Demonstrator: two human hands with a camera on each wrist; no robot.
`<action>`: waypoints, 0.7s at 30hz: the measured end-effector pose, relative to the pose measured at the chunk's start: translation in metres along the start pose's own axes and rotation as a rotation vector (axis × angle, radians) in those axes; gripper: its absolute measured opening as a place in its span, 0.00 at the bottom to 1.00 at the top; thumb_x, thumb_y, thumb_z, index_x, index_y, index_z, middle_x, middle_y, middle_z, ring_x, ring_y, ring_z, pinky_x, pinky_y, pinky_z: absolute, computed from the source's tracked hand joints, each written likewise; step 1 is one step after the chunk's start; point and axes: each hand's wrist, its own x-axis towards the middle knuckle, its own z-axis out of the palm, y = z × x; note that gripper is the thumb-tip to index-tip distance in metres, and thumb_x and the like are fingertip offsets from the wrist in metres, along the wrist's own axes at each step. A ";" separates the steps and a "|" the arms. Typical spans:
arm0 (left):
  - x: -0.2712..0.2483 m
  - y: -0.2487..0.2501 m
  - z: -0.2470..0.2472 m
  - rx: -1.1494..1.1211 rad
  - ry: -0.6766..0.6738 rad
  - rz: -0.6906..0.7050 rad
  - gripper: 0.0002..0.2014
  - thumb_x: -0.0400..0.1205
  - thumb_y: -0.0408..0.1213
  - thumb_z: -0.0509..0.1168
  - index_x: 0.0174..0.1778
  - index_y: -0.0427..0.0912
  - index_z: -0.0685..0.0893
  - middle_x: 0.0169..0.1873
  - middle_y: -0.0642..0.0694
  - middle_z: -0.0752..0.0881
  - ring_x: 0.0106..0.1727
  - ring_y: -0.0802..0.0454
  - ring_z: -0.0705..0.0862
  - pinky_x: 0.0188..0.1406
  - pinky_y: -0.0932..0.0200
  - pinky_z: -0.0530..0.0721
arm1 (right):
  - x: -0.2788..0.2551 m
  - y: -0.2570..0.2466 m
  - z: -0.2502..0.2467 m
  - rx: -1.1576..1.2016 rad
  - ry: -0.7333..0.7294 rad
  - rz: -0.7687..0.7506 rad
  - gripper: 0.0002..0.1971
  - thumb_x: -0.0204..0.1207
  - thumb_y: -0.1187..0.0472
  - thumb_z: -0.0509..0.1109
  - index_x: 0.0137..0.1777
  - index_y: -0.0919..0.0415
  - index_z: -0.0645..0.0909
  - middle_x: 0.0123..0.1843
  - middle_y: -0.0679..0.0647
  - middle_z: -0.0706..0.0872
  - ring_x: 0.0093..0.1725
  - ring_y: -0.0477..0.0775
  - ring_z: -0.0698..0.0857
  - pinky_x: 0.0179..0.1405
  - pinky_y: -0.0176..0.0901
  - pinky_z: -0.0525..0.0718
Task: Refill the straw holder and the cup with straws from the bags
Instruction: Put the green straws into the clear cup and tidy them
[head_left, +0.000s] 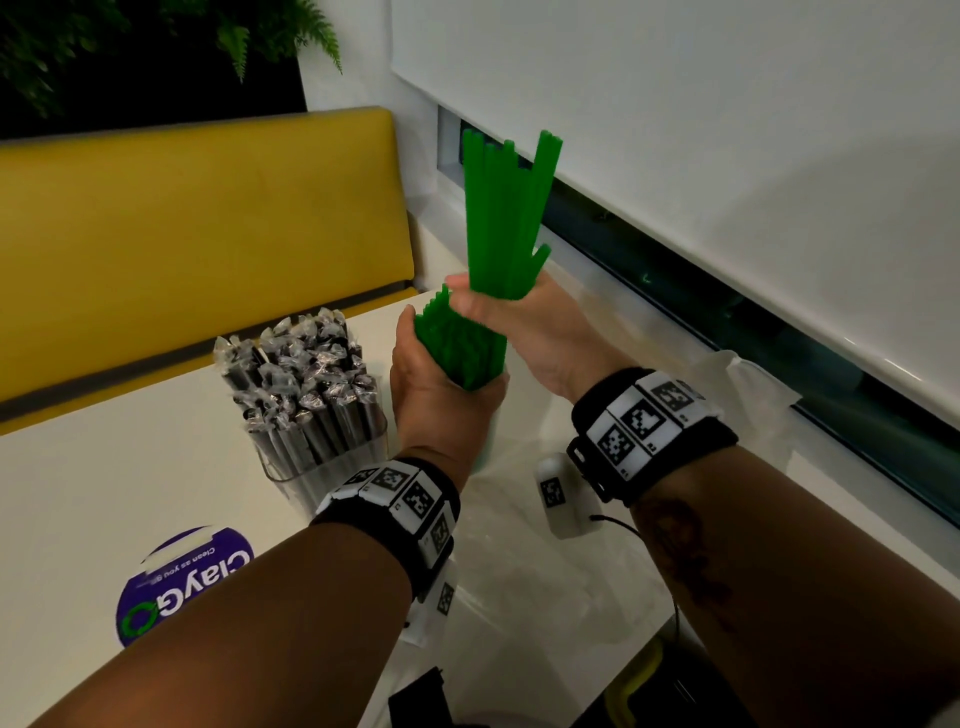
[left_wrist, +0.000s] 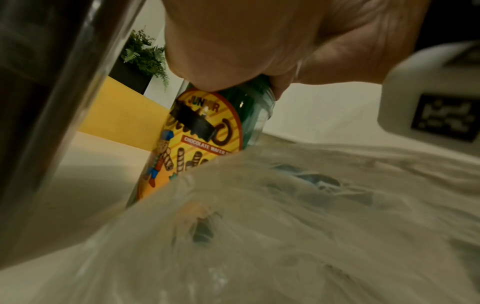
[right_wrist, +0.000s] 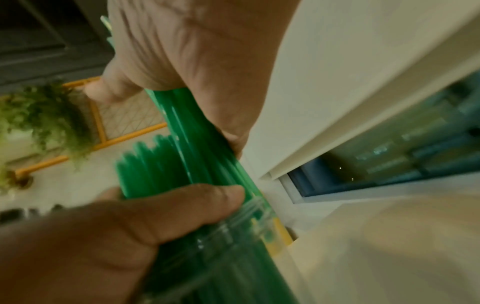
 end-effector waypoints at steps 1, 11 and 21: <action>0.001 0.000 0.001 0.005 -0.007 0.006 0.57 0.60 0.51 0.80 0.82 0.56 0.55 0.73 0.48 0.75 0.73 0.47 0.76 0.71 0.43 0.79 | 0.000 0.003 0.000 -0.024 0.012 -0.015 0.25 0.66 0.56 0.84 0.61 0.64 0.83 0.53 0.50 0.91 0.54 0.45 0.90 0.59 0.42 0.87; -0.008 0.005 -0.002 -0.055 -0.075 0.098 0.58 0.64 0.48 0.76 0.87 0.49 0.48 0.81 0.43 0.66 0.83 0.44 0.65 0.79 0.37 0.70 | -0.001 0.021 0.016 0.056 0.323 0.071 0.11 0.75 0.52 0.76 0.54 0.55 0.87 0.49 0.51 0.91 0.51 0.48 0.90 0.59 0.51 0.88; 0.029 0.144 -0.009 0.206 -0.072 0.592 0.46 0.78 0.54 0.71 0.87 0.45 0.55 0.85 0.34 0.55 0.86 0.39 0.57 0.79 0.27 0.64 | -0.009 -0.008 0.010 0.702 0.162 0.100 0.15 0.89 0.63 0.49 0.43 0.60 0.73 0.34 0.55 0.79 0.32 0.49 0.82 0.37 0.40 0.80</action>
